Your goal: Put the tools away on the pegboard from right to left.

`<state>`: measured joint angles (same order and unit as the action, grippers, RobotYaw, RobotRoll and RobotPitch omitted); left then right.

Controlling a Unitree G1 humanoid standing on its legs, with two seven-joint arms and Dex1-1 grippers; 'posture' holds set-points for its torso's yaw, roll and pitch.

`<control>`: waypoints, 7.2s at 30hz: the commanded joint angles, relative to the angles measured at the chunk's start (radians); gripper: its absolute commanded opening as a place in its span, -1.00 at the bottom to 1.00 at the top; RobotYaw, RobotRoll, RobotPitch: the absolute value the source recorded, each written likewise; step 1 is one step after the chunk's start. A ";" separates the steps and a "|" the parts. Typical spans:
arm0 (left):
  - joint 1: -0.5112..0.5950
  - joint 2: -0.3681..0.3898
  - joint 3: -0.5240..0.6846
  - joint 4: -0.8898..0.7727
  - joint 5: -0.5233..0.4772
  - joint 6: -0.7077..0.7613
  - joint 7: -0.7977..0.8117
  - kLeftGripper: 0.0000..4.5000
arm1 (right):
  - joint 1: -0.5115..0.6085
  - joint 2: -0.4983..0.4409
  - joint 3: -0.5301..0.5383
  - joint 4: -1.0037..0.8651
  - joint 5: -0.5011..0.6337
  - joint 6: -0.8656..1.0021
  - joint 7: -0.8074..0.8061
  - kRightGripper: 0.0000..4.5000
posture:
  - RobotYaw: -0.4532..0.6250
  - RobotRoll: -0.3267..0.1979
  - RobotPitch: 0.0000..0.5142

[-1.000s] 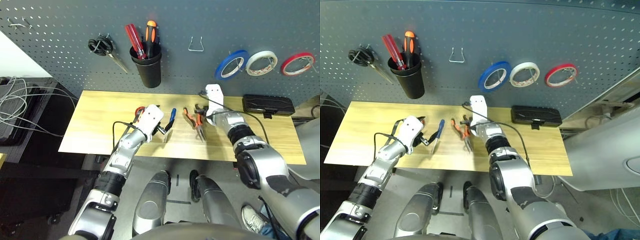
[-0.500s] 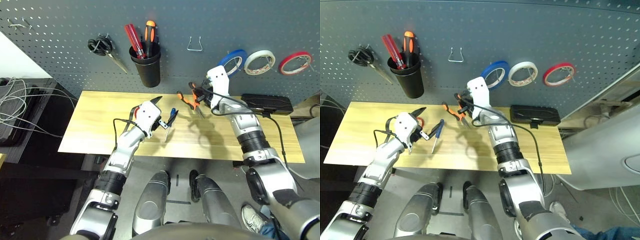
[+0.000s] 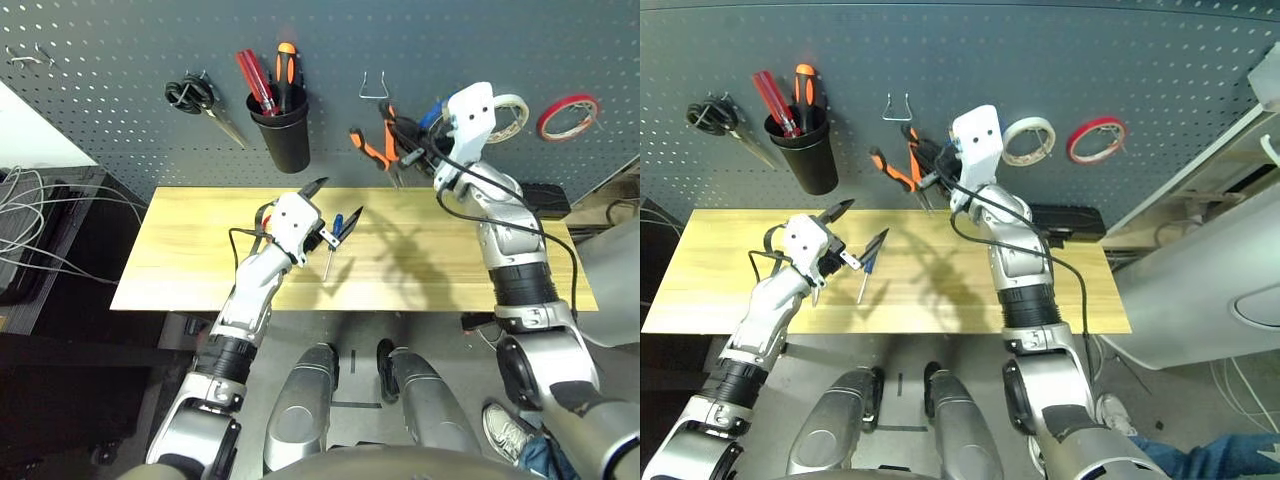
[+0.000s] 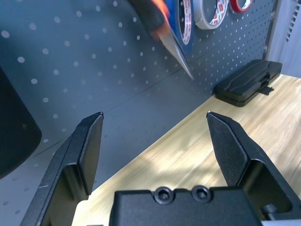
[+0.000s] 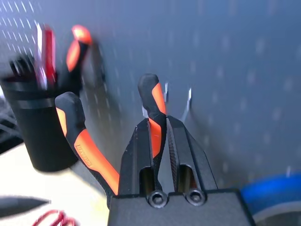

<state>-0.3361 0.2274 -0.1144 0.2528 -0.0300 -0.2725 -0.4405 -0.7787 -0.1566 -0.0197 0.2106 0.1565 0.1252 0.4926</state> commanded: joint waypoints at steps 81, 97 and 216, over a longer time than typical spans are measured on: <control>-0.009 -0.020 0.054 -0.103 -0.051 0.009 0.031 1.00 | -0.123 0.080 -0.006 0.124 0.039 -0.314 -0.134 0.99 | 0.18 0.25 -0.04; -0.004 0.004 -0.010 -0.041 0.030 0.023 0.010 1.00 | 0.088 -0.050 0.102 -0.130 0.108 0.014 0.117 0.99 | 0.15 0.25 -0.03; -0.086 -0.051 0.127 -0.339 -0.011 0.054 0.205 -0.76 | 0.105 -0.078 0.129 -0.101 0.091 0.136 0.298 1.00 | 0.08 0.25 -0.06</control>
<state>-0.4067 0.1786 -0.0058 -0.0585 -0.0317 -0.1934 -0.2461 -0.6623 -0.2414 0.0930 0.1185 0.2362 0.2767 0.7795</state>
